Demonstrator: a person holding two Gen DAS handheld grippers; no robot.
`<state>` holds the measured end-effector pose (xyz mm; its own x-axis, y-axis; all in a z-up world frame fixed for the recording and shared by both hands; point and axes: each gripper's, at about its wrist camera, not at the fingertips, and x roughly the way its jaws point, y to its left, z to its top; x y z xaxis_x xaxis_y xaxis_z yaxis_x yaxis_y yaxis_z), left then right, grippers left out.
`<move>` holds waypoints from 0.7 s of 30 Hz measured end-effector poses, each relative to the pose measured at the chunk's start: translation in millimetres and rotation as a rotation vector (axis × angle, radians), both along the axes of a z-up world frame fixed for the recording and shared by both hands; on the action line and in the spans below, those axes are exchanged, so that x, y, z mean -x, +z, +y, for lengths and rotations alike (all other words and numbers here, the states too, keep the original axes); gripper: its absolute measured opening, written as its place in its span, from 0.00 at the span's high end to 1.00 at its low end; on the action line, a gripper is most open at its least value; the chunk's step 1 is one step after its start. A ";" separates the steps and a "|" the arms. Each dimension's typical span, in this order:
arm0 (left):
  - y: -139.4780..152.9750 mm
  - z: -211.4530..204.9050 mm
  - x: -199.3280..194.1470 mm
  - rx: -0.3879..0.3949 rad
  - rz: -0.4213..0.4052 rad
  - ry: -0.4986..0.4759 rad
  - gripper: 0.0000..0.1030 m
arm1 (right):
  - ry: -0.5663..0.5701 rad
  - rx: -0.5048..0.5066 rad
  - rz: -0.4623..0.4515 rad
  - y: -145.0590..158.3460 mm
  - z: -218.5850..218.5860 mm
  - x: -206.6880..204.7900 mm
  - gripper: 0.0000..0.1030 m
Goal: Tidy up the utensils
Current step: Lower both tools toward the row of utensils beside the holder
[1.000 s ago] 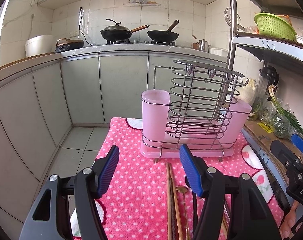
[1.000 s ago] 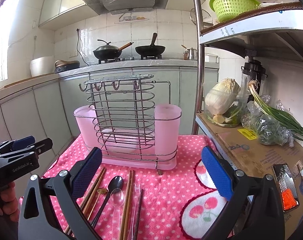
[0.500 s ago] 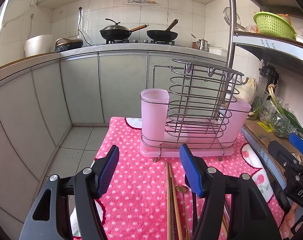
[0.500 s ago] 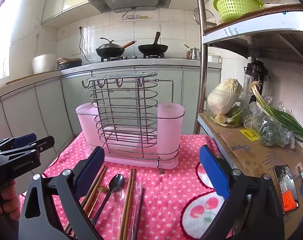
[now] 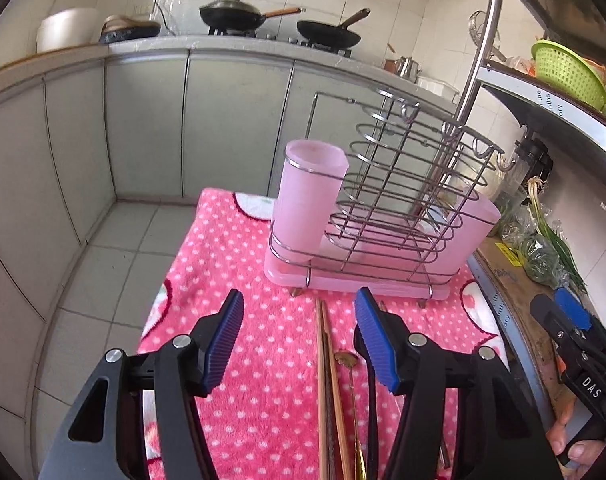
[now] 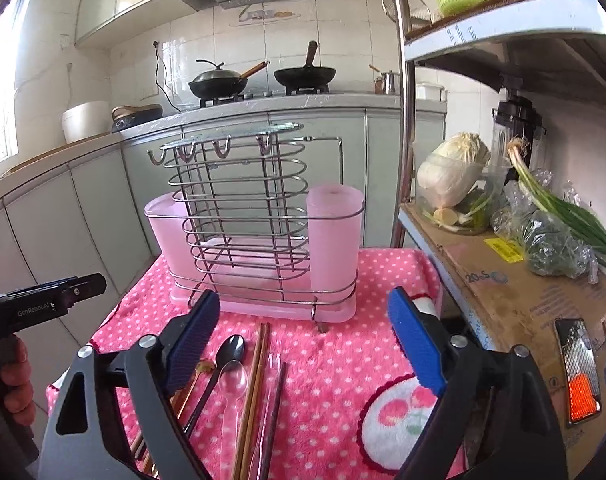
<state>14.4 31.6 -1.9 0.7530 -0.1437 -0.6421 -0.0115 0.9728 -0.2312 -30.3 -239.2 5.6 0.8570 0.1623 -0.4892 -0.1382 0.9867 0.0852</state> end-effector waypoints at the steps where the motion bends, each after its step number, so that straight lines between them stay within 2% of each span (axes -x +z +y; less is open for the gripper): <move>1: -3.4 3.7 -6.4 0.026 0.045 -0.003 0.49 | 0.008 -0.016 0.026 -1.8 -1.7 -3.4 0.24; 3: -11.1 7.5 -18.9 0.052 0.122 -0.021 0.51 | 0.025 -0.059 0.088 -6.7 -6.8 -11.6 0.33; 5: -18.9 7.0 -30.2 0.047 0.184 -0.041 0.59 | 0.041 -0.118 0.158 -14.3 -13.2 -21.0 0.41; 7: -30.1 2.6 -43.5 0.051 0.255 -0.082 0.78 | 0.053 -0.185 0.240 -24.8 -19.5 -31.4 0.48; 9: -44.0 -3.2 -56.7 0.071 0.334 -0.133 0.89 | 0.063 -0.252 0.320 -38.0 -25.9 -41.6 0.55; 13: -66.4 -19.1 -82.7 0.053 0.436 -0.184 0.90 | 0.060 -0.324 0.417 -59.0 -34.6 -55.3 0.55; 21: -98.6 -41.8 -125.5 -0.015 0.521 -0.175 0.91 | 0.054 -0.321 0.473 -72.4 -43.6 -62.7 0.55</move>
<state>139.9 -10.2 -100.5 0.3010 -0.2264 -0.9263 0.0412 0.9736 -0.2246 32.4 -282.9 -66.9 0.5432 0.4035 -0.7363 -0.0620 0.8939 0.4440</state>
